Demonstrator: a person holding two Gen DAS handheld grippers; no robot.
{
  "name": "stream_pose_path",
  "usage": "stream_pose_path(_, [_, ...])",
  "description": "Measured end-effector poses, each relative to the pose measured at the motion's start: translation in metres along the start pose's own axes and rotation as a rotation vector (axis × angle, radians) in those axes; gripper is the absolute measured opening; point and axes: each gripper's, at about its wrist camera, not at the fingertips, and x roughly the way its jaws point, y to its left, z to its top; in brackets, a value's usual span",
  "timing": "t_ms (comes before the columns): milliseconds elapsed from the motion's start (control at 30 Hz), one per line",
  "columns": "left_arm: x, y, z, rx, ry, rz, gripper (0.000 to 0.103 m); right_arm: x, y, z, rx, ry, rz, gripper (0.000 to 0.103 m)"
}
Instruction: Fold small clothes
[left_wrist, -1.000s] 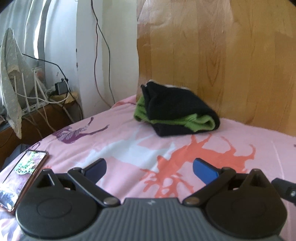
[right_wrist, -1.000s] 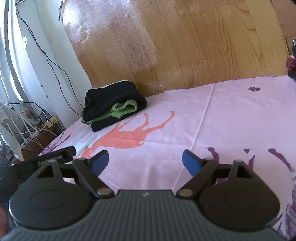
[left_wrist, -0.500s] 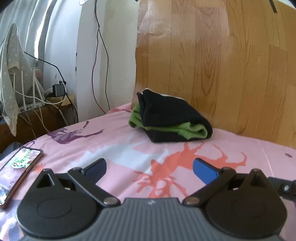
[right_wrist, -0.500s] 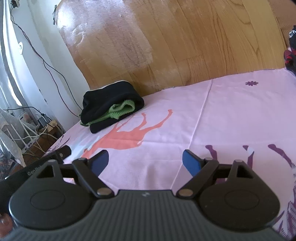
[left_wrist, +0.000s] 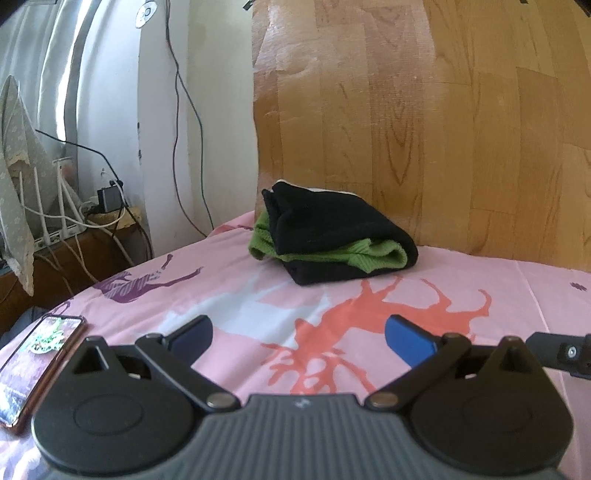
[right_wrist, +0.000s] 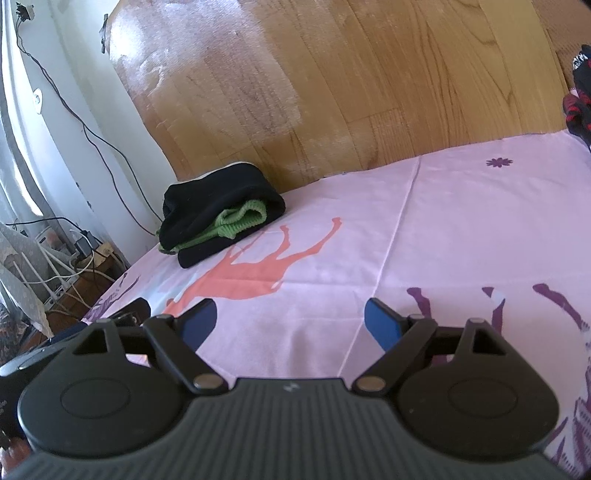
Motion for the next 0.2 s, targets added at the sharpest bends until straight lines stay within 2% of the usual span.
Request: stream_pose_path(200, [0.0027,-0.0012,0.0002,0.008,0.019,-0.001,0.103,0.0000,-0.0007,0.0003,0.001,0.000,0.000,0.090])
